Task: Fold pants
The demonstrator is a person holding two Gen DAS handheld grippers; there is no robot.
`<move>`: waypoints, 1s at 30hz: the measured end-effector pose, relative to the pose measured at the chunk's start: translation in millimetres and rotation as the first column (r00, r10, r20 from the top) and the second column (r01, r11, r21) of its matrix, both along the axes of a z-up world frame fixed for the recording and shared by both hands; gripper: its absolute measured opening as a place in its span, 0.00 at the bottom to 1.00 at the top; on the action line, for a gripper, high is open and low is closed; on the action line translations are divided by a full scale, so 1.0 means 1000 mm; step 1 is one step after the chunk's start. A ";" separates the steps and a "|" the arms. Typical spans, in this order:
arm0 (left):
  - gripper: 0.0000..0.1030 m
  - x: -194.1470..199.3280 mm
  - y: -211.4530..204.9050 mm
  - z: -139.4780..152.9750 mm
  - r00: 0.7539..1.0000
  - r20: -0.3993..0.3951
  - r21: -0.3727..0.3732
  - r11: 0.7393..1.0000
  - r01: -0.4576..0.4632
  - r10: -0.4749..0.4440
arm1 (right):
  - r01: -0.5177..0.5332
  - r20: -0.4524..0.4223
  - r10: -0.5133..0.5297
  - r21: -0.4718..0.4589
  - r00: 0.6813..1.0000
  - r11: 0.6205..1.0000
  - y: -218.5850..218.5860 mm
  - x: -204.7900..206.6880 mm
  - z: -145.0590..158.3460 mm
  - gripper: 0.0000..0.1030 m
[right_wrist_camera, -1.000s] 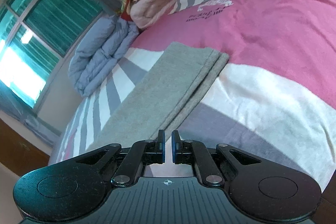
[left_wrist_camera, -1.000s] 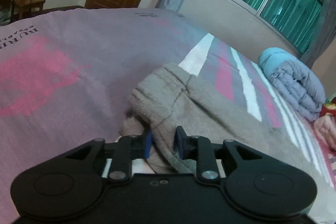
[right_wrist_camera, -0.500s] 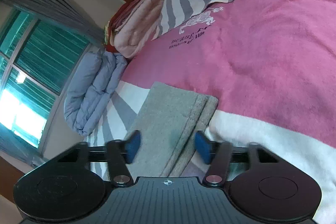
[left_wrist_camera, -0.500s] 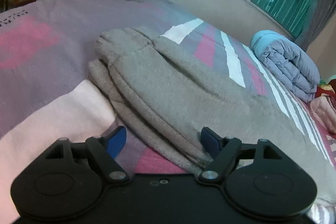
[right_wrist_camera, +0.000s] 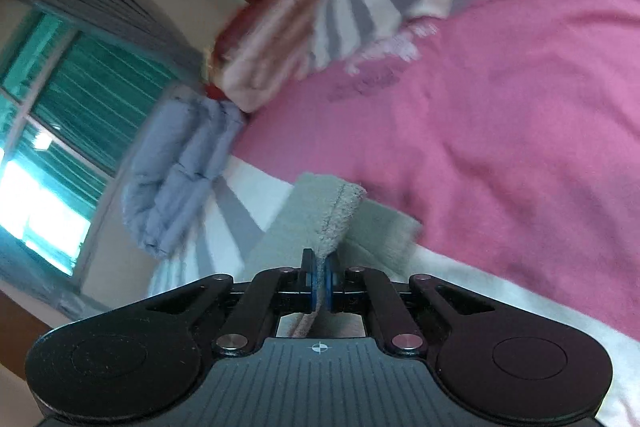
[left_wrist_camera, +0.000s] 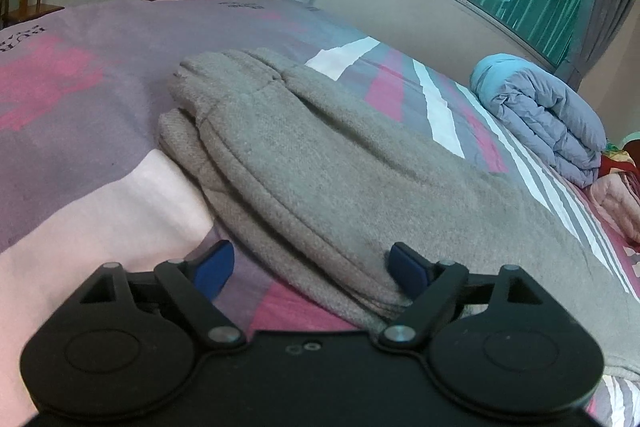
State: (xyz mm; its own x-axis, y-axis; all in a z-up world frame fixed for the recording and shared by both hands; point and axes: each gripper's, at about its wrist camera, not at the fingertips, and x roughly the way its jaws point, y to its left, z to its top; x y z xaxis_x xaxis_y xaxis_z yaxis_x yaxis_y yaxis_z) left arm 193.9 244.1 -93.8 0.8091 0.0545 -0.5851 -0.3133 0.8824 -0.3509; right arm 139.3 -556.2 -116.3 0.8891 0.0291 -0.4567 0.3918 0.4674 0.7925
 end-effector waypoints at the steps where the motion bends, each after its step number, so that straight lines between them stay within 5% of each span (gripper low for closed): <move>1: 0.76 0.000 0.000 0.000 1.000 -0.001 -0.001 1.000 0.000 0.000 | 0.005 -0.043 -0.003 0.026 0.999 1.000 -0.003 0.002 -0.010 0.03; 5: 0.76 -0.002 0.001 0.000 1.000 0.001 -0.001 1.000 0.003 -0.003 | -0.008 -0.011 0.009 0.100 1.000 0.995 -0.012 -0.003 -0.017 0.06; 8: 0.76 -0.003 -0.001 -0.002 1.000 0.012 0.006 1.000 -0.002 0.001 | 0.006 0.035 -0.008 0.059 0.999 0.998 -0.011 -0.023 -0.005 0.24; 16: 0.76 -0.004 -0.002 -0.002 1.000 0.011 0.008 1.000 -0.001 0.001 | 0.002 -0.004 -0.001 0.109 1.000 0.994 -0.022 -0.015 -0.020 0.24; 20: 0.76 -0.004 -0.003 -0.002 1.000 0.013 0.011 1.000 -0.004 0.004 | -0.052 -0.038 0.054 0.037 0.998 0.998 -0.021 0.000 -0.018 0.24; 22: 0.76 -0.004 -0.003 -0.002 1.000 0.011 0.009 1.000 -0.001 0.001 | -0.115 -0.062 0.111 -0.063 0.992 0.991 -0.019 0.008 -0.007 0.14; 27: 0.78 -0.005 -0.004 -0.002 1.000 0.012 0.019 1.000 0.004 -0.004 | -0.141 0.084 0.157 -0.166 0.984 0.976 -0.025 0.006 0.037 0.12; 30: 0.79 -0.005 -0.004 -0.002 1.000 0.011 0.025 1.000 0.006 -0.006 | -0.124 0.077 0.143 -0.210 0.987 0.970 -0.021 0.011 0.035 0.12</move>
